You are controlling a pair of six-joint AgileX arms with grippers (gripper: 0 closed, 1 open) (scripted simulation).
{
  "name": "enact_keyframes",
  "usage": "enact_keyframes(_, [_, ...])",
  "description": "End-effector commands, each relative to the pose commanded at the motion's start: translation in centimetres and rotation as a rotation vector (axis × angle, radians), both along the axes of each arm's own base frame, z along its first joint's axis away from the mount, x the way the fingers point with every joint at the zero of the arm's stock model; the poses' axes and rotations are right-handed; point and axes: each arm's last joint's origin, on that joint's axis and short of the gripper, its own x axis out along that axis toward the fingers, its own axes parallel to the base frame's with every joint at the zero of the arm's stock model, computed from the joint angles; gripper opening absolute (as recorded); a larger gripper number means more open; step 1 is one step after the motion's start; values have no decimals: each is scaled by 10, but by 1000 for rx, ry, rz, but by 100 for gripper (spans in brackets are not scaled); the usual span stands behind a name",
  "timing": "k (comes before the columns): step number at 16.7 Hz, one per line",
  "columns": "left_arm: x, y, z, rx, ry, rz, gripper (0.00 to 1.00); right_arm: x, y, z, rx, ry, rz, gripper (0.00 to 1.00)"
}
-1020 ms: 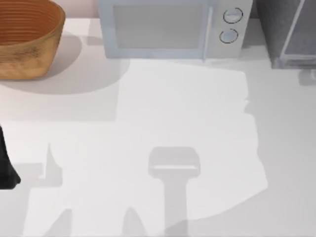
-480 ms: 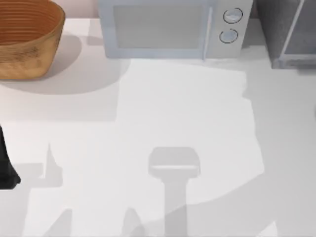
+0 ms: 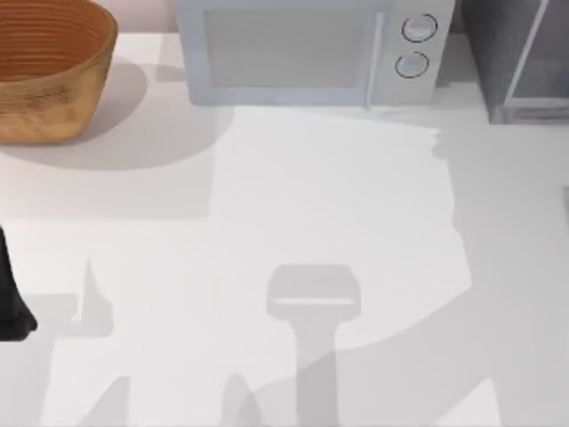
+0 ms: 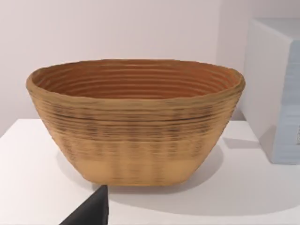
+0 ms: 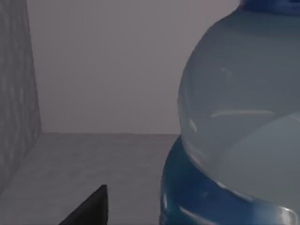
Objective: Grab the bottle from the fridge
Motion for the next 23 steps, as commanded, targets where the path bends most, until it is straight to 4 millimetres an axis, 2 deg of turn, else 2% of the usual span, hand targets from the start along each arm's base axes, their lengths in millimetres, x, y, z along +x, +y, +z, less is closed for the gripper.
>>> enact_keyframes(13, [0, 0, 0, 0, 0, 0, 100, 0, 0, 0, 0, 0, 0, 2])
enact_keyframes(23, [0, 0, 0, 0, 0, 0, 100, 0, -1, 2, 1, -1, -3, 0])
